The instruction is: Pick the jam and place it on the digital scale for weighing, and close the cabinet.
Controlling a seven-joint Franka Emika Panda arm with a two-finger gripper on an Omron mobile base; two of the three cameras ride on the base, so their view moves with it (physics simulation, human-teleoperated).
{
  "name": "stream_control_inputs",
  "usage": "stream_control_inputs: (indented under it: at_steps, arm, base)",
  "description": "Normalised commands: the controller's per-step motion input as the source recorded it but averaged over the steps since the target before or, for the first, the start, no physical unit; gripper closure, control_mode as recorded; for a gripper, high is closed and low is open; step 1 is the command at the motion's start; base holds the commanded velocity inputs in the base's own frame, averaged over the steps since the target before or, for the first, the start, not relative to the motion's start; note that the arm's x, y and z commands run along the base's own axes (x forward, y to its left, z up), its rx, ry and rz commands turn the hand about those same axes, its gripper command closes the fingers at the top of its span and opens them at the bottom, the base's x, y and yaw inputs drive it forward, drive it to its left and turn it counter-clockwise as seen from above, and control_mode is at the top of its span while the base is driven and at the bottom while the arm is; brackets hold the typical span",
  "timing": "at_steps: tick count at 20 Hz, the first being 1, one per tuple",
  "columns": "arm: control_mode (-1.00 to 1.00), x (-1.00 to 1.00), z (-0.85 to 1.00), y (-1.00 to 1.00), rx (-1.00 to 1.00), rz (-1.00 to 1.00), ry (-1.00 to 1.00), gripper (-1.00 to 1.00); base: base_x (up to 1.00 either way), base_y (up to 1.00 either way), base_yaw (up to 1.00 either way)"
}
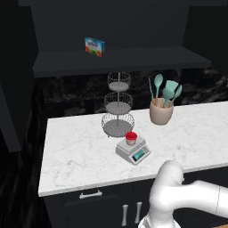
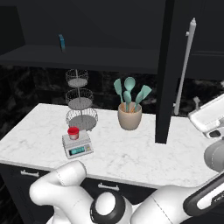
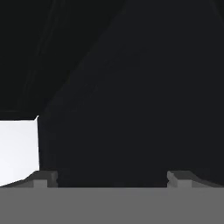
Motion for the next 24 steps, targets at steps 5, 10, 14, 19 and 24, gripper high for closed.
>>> stream_control_inputs:
  at_steps: [5,10,14,19,24]
  arm:
    - [-1.0,0.0,0.29,1.0,-0.02,0.42,0.02,-1.0]
    - [-1.0,0.0,0.0,1.0,-0.1,0.31,0.09,-1.0]
    - [-1.0,0.0,0.0,1.0,-0.14,0.2,0.11,-1.0]
    - [-1.0,0.03,0.0,1.0,-0.23,0.08,0.09,-1.0]
    - [-1.0,0.34,0.0,1.0,-0.17,-0.06,0.13,-1.0]
  base:
    - [0.0,0.0,0.0]
    - [0.0,0.0,0.0]
    - [0.0,0.0,0.0]
    - [0.0,0.0,0.0]
    - [0.0,0.0,0.0]
